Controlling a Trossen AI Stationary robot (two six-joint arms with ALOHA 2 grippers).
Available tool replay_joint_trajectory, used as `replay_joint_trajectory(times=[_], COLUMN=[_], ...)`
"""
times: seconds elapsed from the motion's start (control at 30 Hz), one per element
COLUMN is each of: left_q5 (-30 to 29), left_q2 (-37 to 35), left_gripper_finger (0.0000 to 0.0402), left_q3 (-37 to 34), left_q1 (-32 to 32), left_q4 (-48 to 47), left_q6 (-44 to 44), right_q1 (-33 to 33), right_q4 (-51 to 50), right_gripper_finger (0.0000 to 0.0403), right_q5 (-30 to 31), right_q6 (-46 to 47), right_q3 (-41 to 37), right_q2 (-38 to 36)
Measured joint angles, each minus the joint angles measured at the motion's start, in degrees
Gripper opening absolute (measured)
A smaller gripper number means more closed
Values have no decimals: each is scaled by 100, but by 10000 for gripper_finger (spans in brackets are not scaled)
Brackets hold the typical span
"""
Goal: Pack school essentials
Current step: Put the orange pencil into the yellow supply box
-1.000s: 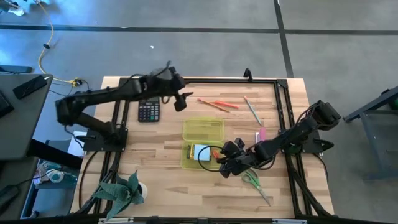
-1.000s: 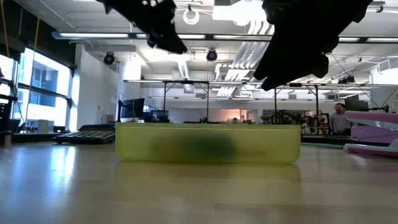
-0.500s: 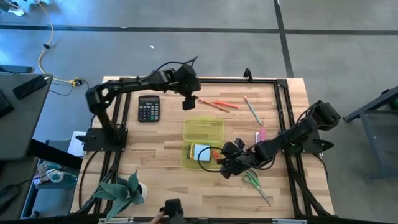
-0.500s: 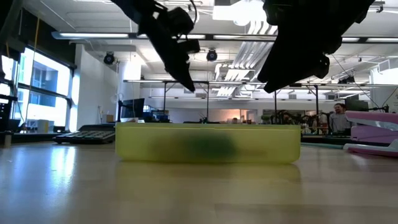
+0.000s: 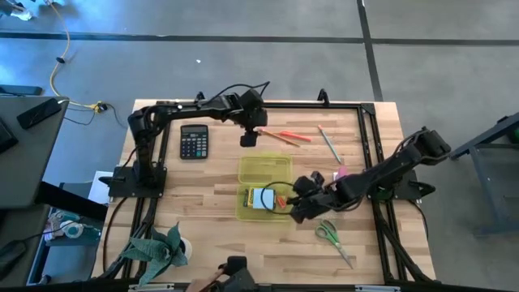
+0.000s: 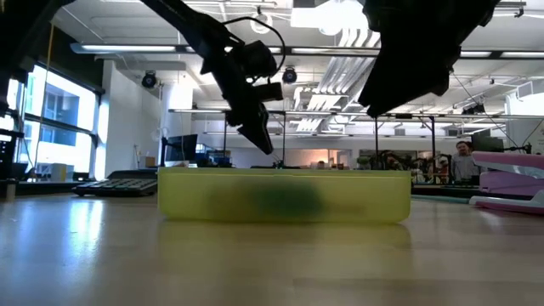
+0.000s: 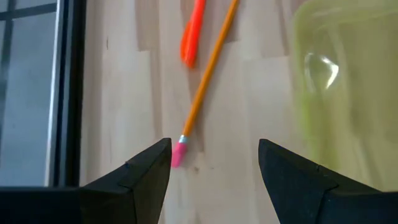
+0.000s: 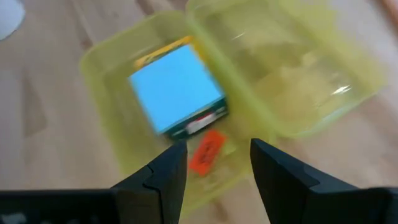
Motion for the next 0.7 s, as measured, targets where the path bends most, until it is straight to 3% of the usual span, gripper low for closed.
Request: replay_joint_trajectory(times=[0.23, 0.7], left_q5=[-58, 206], left_q2=[72, 113], left_gripper_finger=[227, 227], left_q3=[2, 2], left_q1=[205, 437], left_q4=[119, 604], left_q6=[152, -155], right_q1=[-142, -419], right_q4=[-525, -782], right_gripper_finger=[165, 165], right_q5=[465, 508], right_q6=[-380, -446], right_q3=[0, 0], right_q2=[-450, -569])
